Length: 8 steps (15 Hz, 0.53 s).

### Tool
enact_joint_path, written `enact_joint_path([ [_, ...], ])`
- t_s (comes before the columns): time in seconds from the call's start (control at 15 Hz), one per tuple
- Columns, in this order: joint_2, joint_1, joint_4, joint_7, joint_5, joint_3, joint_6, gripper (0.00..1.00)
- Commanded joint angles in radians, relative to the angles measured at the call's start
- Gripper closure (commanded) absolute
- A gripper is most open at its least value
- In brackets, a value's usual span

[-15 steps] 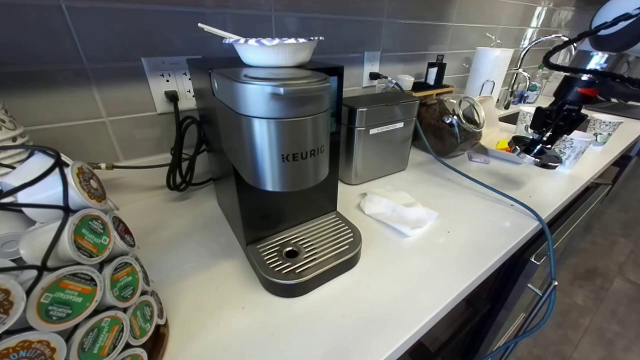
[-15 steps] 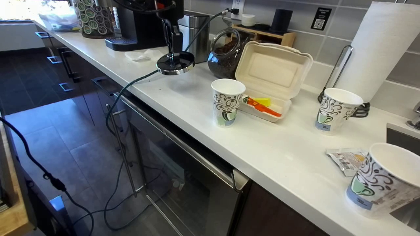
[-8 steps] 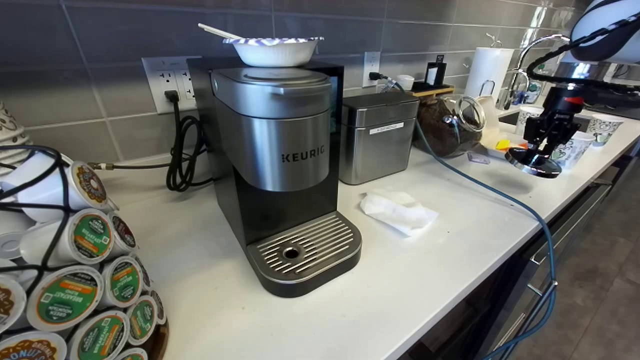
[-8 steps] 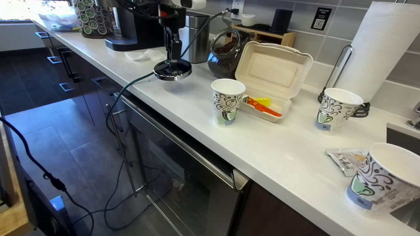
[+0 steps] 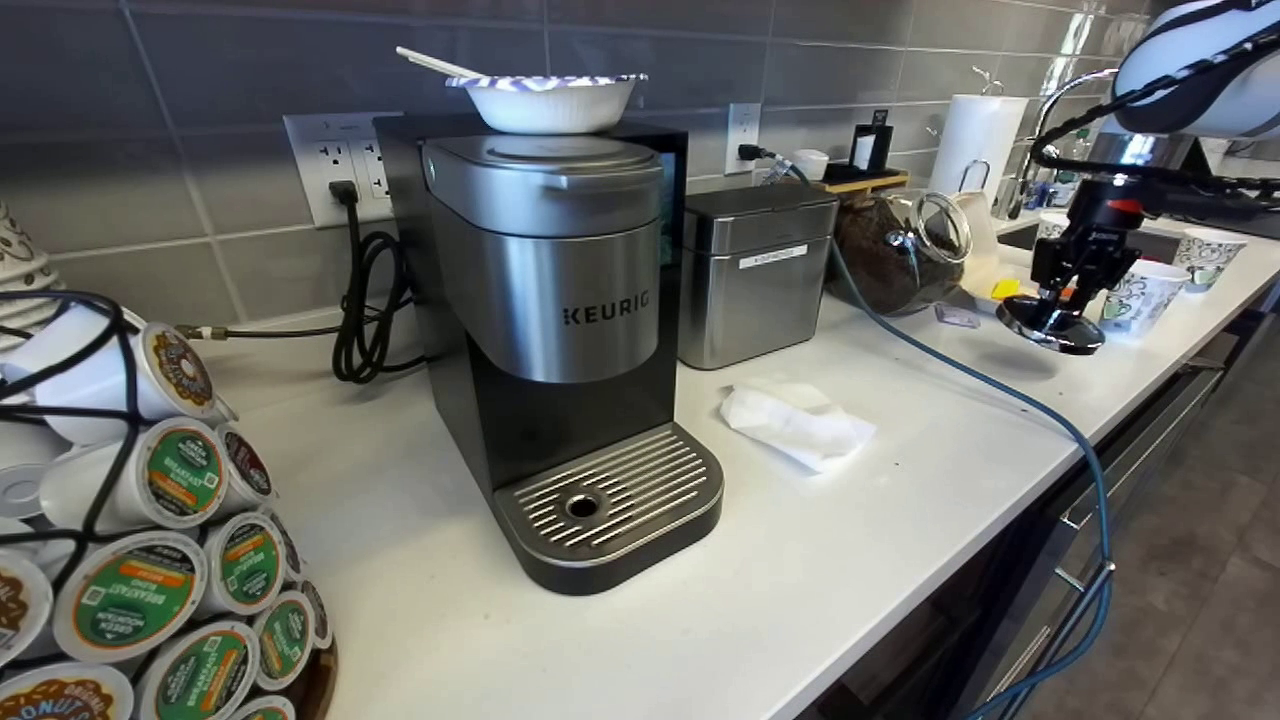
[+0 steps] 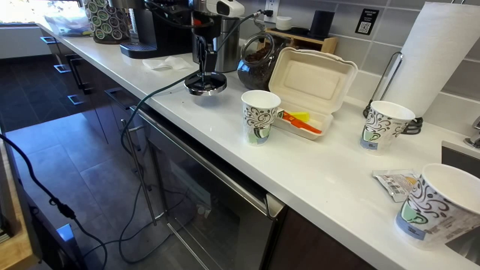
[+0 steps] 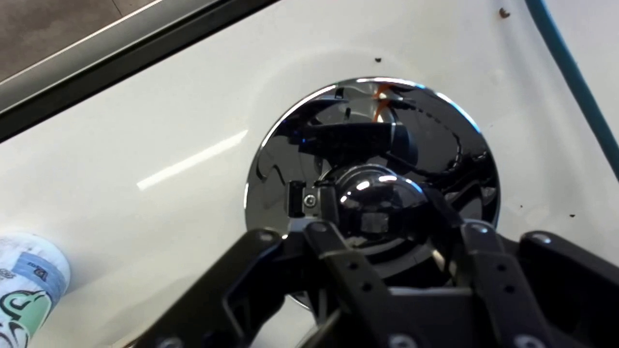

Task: Remove the lid from the container

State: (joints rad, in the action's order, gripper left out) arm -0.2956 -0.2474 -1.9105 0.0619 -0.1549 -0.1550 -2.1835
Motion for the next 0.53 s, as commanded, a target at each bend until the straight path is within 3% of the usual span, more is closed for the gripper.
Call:
enact_joint_path([
  [0.0, -0.033, 0.001, 0.038, -0.015, 0.003, -0.007, 0.037, 0.79],
  [0.47, -0.101, 0.007, 0.093, -0.062, 0.028, -0.021, 0.054, 0.79],
])
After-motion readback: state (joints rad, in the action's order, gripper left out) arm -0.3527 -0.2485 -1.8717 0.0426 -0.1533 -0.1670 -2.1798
